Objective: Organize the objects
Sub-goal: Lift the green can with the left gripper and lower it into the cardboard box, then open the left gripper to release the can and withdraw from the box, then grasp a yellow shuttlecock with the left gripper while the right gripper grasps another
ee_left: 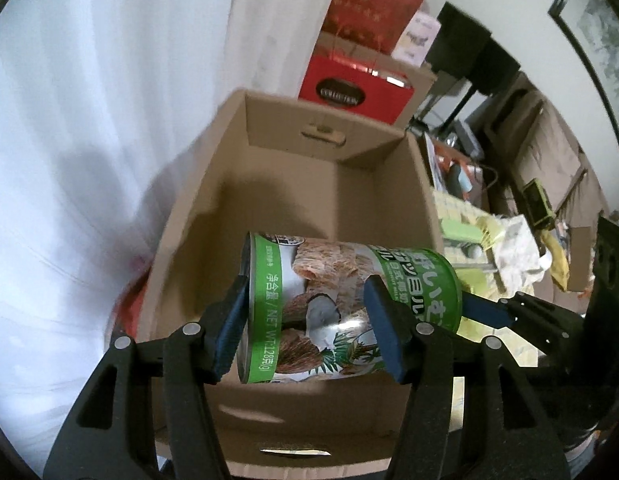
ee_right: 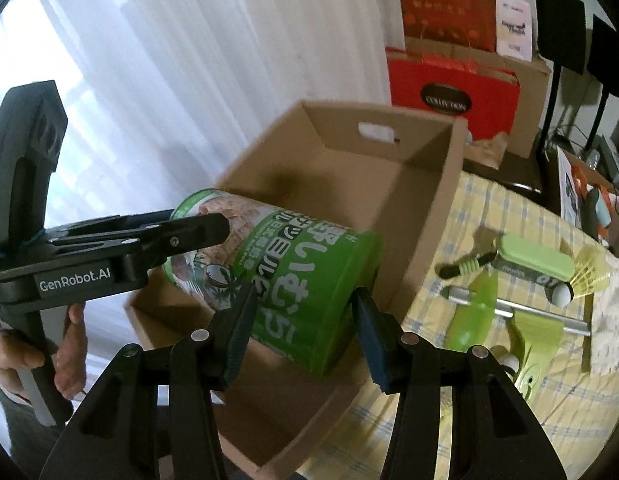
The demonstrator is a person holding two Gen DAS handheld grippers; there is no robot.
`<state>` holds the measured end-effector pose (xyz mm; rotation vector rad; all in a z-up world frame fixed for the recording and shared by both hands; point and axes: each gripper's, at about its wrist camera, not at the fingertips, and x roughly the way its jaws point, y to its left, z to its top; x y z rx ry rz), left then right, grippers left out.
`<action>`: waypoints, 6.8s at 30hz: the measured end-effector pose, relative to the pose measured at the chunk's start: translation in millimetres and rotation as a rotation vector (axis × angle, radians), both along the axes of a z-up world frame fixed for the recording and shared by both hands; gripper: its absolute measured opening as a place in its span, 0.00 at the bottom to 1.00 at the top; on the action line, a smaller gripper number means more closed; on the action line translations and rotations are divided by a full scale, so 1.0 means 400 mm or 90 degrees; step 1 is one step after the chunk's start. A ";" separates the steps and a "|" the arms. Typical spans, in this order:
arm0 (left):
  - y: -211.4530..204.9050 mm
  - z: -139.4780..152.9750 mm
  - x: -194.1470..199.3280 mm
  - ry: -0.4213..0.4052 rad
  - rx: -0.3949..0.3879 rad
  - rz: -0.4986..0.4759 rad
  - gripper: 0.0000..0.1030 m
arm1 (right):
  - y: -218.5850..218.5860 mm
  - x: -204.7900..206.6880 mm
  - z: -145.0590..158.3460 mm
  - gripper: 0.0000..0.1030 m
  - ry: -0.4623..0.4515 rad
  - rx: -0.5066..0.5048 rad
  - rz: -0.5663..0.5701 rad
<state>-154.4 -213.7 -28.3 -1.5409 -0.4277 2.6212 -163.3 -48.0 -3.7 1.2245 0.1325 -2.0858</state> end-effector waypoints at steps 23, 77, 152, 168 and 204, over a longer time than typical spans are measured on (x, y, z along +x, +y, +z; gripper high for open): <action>-0.018 0.086 -0.158 0.016 0.019 0.028 0.88 | -0.001 -0.104 0.081 0.64 0.126 0.024 -0.056; 0.080 -0.027 -0.052 -0.059 0.007 -0.009 0.71 | 0.124 -0.037 0.058 0.42 0.055 0.037 -0.049; 0.631 -0.178 0.092 -0.027 0.026 -0.130 0.53 | 0.716 0.012 -0.041 0.49 0.058 0.056 -0.299; 0.614 -0.236 0.031 -0.048 0.046 -0.092 0.22 | 0.660 -0.204 -0.042 0.59 0.131 0.030 -0.224; 0.582 -0.142 0.042 -0.003 0.113 -0.102 0.03 | 0.587 -0.242 -0.150 0.03 0.011 -0.028 -0.055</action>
